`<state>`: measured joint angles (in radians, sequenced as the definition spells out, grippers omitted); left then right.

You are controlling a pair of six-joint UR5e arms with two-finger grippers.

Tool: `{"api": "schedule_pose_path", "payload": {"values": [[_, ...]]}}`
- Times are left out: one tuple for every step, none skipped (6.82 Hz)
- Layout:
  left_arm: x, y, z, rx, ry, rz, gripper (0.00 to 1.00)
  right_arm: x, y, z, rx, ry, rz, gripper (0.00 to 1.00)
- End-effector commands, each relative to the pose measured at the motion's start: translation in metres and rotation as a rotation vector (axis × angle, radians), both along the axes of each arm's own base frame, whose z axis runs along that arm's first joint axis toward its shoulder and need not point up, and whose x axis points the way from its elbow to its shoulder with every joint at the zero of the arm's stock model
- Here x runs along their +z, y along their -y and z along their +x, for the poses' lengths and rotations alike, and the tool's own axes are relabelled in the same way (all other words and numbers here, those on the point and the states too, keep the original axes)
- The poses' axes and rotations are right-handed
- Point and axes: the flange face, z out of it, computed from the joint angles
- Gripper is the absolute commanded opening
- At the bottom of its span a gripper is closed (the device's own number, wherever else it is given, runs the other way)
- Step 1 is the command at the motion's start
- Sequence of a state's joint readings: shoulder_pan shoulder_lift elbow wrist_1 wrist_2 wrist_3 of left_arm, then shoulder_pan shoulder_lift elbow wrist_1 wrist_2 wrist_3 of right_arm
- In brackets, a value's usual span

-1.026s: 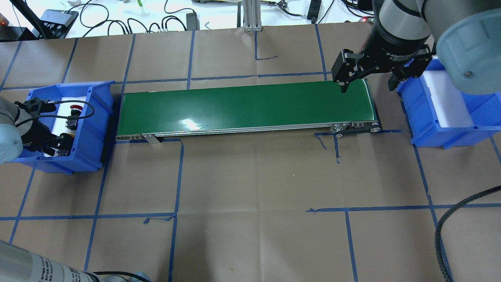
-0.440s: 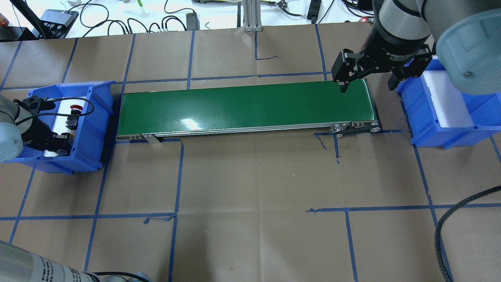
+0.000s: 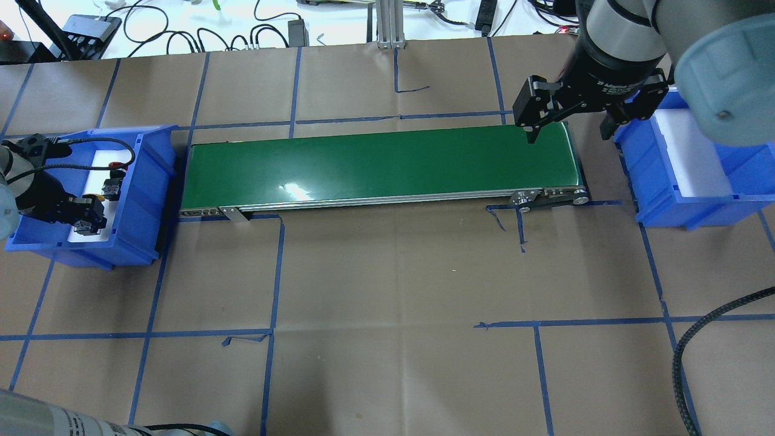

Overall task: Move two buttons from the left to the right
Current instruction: 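Grasp the yellow push-button with the left gripper and lift it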

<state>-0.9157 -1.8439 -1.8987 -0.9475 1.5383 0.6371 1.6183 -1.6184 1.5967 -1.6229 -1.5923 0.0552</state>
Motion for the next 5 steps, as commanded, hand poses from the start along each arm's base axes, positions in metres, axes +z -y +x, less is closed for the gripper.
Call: {"api": "schedule_pose_path", "payload": {"values": [[0.068, -0.009, -0.006, -0.003, 0.001, 0.004, 0.07, 0.0, 0.0, 0.0, 0.0, 0.0, 0.0, 1.0], [0.105, -0.007, -0.006, -0.004, 0.001, 0.009, 0.07, 0.0, 0.0, 0.0, 0.0, 0.0, 0.0, 1.0], [0.128, 0.001, -0.012, -0.021, -0.007, 0.02, 0.07, 0.0, 0.0, 0.0, 0.0, 0.0, 0.0, 1.0], [0.148, 0.021, -0.038, -0.047, 0.007, 0.011, 0.07, 0.001, -0.001, 0.0, 0.0, 0.0, -0.001, 1.0], [0.154, 0.042, -0.072, -0.046, 0.023, 0.008, 0.07, 0.0, -0.001, 0.0, 0.0, 0.0, 0.0, 1.0]]}}
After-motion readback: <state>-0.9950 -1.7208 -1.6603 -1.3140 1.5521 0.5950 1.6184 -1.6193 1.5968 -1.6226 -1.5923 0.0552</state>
